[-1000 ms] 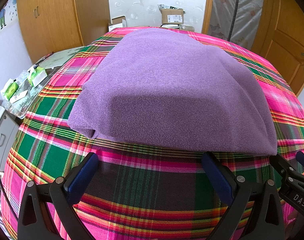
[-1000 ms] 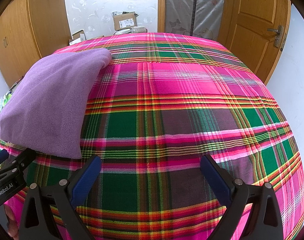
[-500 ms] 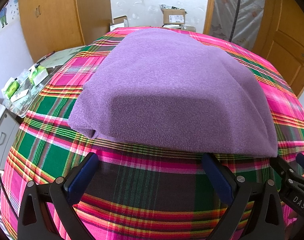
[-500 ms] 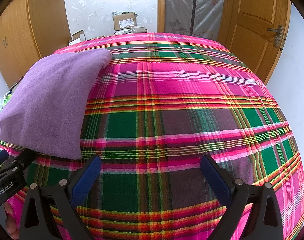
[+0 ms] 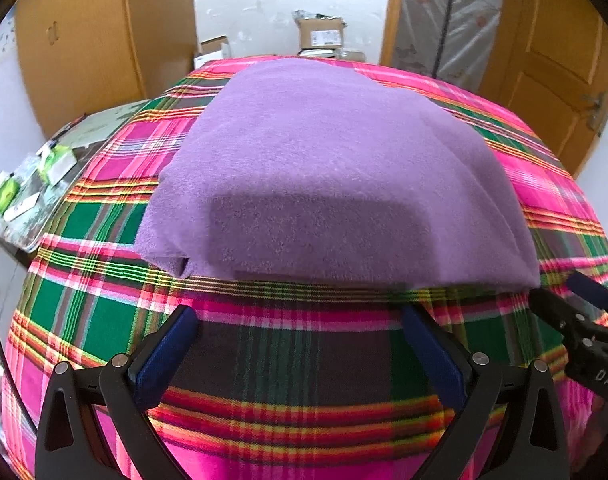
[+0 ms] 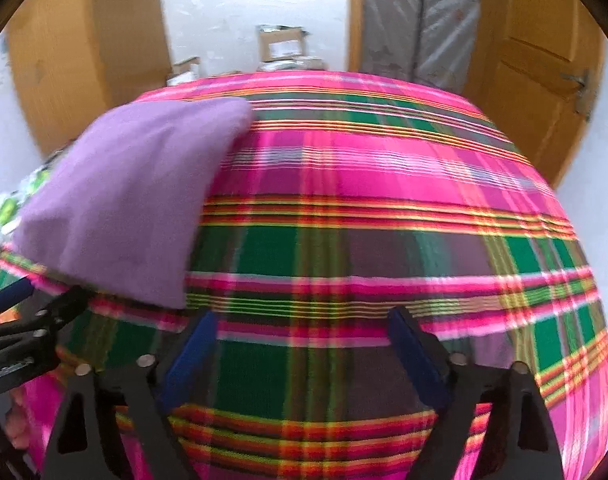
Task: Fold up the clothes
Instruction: 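Move both tools toward the purple garment's folded edge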
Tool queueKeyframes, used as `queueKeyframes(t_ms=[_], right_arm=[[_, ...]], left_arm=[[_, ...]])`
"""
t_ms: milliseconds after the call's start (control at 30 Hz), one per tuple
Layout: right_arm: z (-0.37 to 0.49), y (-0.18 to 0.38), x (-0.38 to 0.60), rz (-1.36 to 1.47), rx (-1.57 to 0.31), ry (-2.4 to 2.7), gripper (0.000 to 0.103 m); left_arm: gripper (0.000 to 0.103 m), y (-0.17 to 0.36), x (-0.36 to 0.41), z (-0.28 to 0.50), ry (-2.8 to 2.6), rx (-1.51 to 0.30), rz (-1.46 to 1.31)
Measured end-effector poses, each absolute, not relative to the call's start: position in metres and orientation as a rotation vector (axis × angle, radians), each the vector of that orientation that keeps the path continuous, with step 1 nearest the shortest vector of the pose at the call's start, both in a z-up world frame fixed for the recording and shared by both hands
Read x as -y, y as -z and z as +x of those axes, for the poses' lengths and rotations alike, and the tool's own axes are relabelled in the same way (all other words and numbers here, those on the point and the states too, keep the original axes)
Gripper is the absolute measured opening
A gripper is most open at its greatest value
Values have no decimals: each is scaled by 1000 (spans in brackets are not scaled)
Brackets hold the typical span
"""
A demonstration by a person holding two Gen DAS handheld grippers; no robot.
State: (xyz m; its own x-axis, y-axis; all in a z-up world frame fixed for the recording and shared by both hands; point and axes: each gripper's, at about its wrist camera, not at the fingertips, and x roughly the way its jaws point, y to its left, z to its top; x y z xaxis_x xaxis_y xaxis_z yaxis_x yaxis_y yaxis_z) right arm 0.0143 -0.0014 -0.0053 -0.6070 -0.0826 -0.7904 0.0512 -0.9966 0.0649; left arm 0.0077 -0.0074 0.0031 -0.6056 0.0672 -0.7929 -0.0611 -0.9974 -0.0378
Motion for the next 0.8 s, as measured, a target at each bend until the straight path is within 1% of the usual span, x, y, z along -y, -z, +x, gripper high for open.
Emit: queueKeyframes(t_ms=[33,133,233,333,567,800], right_arm=[[16,4,3,1334,68,2713,78],[21,1,13,1265,40,2638,74],[25,-1,25,1227,-14,2605,74],[27,-1,35,1212,-52,2582,74],[26,3,34,1239,-25,2583,74],[28,4,31,1243,-4,2583,74]], left_arm=[[102,-4,9,11,-2751,-1,-1344],[102,-14,13,21,-2788,-80,-1243],[102,-21,20,24,-2827,-123,-1179],[102,-18,22,22,-2821,-106,-1219],[102,-8,15,16,-2768,-102,-1283],[102,-7,22,15,-2778,-14,-1308]])
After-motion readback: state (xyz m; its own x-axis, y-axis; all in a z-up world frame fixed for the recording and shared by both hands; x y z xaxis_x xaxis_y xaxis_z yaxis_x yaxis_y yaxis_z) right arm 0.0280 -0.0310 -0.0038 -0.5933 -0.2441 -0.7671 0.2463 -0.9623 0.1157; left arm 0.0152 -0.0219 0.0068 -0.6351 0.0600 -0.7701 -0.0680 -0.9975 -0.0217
